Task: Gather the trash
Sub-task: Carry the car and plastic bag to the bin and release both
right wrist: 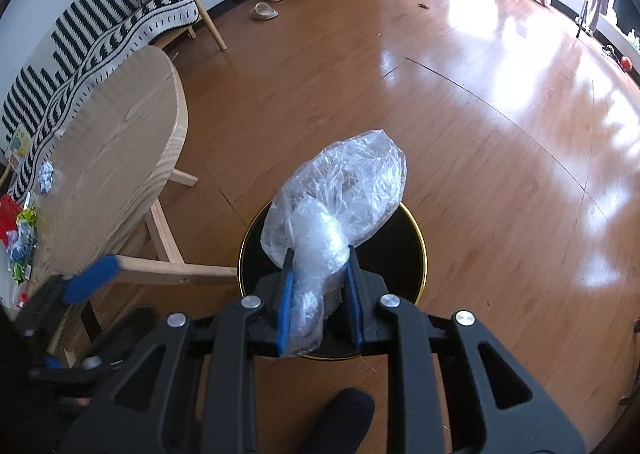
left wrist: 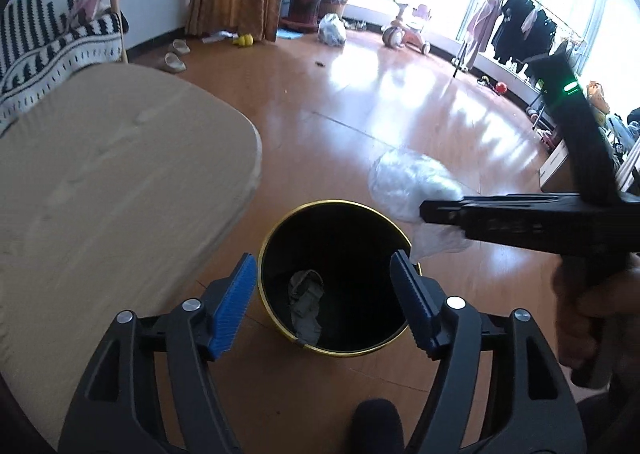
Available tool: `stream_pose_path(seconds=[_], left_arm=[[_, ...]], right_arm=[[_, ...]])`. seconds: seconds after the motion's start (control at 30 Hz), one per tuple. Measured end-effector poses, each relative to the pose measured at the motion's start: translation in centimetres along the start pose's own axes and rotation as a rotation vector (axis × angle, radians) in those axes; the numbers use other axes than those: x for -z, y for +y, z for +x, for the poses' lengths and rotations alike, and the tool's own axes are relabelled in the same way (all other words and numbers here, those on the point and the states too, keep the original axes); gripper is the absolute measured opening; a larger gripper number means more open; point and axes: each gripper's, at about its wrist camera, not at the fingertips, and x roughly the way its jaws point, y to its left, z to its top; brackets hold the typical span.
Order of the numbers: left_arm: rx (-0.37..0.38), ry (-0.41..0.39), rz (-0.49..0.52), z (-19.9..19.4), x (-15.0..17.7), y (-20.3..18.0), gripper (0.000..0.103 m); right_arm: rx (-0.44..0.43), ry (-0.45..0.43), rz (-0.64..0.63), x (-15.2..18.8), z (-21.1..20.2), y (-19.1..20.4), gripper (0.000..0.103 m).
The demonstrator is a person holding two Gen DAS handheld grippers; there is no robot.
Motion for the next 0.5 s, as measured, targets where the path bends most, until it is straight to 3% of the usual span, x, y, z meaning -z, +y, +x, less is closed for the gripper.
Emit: stream_pose_path(seconds=[0.13, 0.17, 0.2, 0.27, 0.5], left_arm=[[-0.02, -0.031, -0.003, -3.1, 0.5, 1.2, 0.074], [-0.026, -0.036, -0.006, -3.7, 0.6, 1.6, 0.074], [-0.035, -0.041, -0.011, -4.6, 0.7, 2.0, 0.076], [-0.056, -0.05, -0.017, -5.7, 1.0, 2.8, 0.078], [-0.135, -0.078, -0.091, -10.5, 2.6, 6.7, 0.082]], right_arm=[[0.011, 0.004, -0.006, 0.0, 0.3, 0.6, 0.023], [0.014, 0.006, -0.008, 0.0, 0.5, 0.8, 0.029], [0.023, 0.009, -0.008, 0.0, 0.6, 0.9, 0.045], [0.038, 0.015, -0.005, -0.1, 1.0, 1.2, 0.065], [0.043, 0.008, -0.02, -0.4, 0.9, 3.6, 0.066]])
